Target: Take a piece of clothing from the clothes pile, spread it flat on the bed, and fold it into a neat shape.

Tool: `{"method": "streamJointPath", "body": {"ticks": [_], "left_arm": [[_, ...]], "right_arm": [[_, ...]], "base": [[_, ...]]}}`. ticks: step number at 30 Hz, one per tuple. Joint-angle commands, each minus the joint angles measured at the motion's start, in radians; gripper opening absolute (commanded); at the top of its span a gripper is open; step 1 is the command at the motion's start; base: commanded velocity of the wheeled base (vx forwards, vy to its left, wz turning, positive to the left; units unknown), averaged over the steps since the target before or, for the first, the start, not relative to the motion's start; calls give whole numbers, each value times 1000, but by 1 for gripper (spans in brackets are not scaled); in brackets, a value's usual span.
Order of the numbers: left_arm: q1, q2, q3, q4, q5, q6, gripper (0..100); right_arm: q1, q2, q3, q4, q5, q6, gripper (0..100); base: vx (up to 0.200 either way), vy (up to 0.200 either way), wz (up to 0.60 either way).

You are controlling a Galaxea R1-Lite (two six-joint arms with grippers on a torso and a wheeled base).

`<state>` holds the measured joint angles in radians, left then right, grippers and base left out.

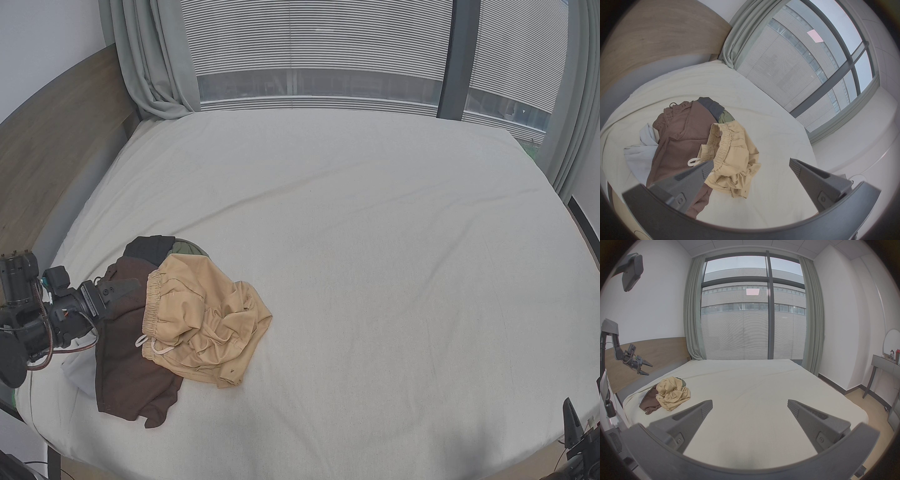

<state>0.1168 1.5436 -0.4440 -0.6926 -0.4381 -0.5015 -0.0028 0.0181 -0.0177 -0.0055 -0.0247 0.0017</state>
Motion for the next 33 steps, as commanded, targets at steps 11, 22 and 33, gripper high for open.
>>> {"method": "streamJointPath", "body": {"ticks": [11,22,33], "left_arm": [[-3,251,-76,-108,-1,18,100],[-8,359,-139,-140,-2,21,100],[-42,414,-211,-139,-19,15,100]], "right_arm": [[0,-9,18,-1,0,0,100],[1,-9,18,-1,0,1,100],[0,-9,18,-1,0,1,100]], "base": [[0,0,0],[0,0,0],[0,0,0]]}}
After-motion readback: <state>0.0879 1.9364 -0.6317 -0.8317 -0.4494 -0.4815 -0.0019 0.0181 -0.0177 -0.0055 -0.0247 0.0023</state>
